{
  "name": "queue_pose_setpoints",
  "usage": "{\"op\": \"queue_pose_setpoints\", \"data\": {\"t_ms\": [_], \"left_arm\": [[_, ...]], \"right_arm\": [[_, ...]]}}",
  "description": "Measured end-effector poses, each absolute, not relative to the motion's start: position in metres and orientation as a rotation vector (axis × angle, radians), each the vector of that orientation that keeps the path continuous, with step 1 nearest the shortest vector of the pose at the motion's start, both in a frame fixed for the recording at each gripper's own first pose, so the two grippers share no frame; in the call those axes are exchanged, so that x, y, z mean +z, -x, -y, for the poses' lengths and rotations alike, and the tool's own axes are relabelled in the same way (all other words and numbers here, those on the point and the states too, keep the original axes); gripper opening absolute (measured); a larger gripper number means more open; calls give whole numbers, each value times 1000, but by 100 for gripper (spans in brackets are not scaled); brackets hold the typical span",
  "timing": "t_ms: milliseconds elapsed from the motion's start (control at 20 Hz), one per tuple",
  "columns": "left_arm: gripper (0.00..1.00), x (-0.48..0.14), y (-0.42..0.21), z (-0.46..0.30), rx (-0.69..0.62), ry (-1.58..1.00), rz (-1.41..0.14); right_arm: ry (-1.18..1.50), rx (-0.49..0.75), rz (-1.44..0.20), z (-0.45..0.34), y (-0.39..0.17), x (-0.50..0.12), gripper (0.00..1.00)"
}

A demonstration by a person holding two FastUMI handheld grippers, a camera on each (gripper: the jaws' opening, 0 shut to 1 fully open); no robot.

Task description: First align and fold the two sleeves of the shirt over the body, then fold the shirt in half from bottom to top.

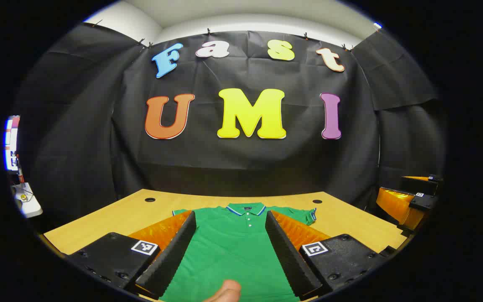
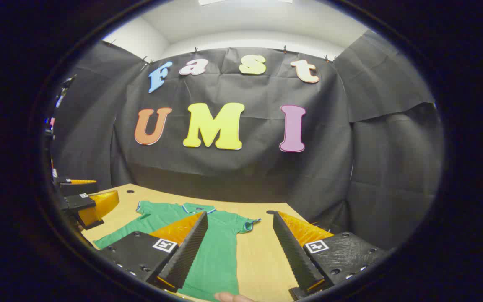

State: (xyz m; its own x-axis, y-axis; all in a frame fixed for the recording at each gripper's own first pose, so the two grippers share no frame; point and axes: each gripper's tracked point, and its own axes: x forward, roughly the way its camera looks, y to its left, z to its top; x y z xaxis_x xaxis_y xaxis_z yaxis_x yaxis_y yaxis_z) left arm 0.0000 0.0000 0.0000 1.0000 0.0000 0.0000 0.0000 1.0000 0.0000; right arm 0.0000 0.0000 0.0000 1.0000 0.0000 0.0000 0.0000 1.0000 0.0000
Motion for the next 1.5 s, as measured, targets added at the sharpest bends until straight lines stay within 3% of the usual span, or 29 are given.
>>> {"op": "queue_pose_setpoints", "data": {"t_ms": [100, 900, 1150, 1500], "left_arm": [[100, 2, -1, -11, 21, 3, 4], [100, -24, -15, -19, 26, 16, -60], [100, -30, -19, -19, 37, 17, -71], [100, -32, -21, -3, 18, -60, -48]], "right_arm": [[5, 5, 0, -9, 2, 2, 93], [6, 7, -9, -10, 2, -6, 95], [-30, -20, -45, 10, -49, -11, 95], [-76, -27, -248, 28, -191, -78, 95]]}}
